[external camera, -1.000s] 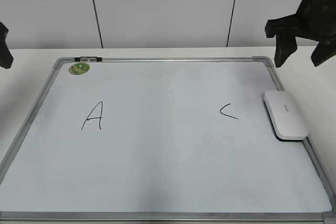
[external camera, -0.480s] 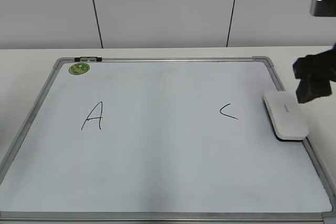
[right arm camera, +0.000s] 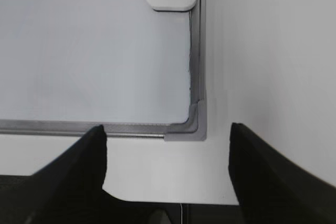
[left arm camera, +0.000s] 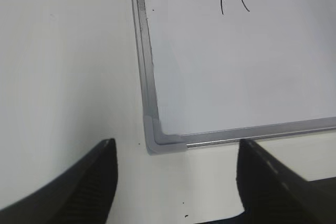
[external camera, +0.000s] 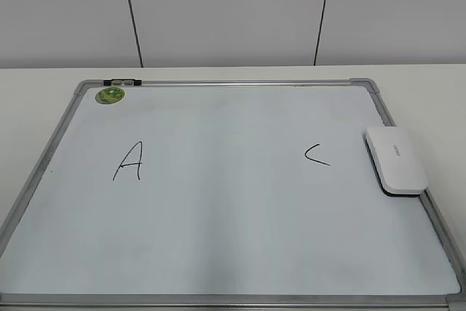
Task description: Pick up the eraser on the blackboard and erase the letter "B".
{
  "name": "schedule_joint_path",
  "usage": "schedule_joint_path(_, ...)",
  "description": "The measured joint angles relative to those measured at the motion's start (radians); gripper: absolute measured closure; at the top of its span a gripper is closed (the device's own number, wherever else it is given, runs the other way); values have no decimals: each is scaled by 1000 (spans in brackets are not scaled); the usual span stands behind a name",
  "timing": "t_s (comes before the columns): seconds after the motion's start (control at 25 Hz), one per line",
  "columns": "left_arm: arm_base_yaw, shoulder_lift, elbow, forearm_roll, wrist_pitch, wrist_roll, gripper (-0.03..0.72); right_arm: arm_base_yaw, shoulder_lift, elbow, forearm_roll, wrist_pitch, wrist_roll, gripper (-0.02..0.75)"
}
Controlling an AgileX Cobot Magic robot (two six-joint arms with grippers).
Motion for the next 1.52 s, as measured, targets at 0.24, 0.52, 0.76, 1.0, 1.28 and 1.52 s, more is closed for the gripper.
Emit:
schedule_joint_path(0.24,-2,-243,10,4,79,12,172,0,-293,109,16,103,-29,202)
schedule_joint_path(0.52,-2,-374,31,46,158,44,187,0,-578,166,15,181,-96,202)
schedule_joint_path(0.76,-2,-380,31,51,158,47,213,0,-658,173,-4,181,-111,202)
schedule_joint_path(1.0,-2,-380,31,51,158,47,215,0,-658,174,-6,181,-113,202)
schedule_joint_path(1.28,-2,-380,33,51,158,49,215,0,-659,174,-6,181,-113,202)
schedule_joint_path(1.52,32,-394,33,53,158,49,216,-21,-677,174,-6,181,-113,202)
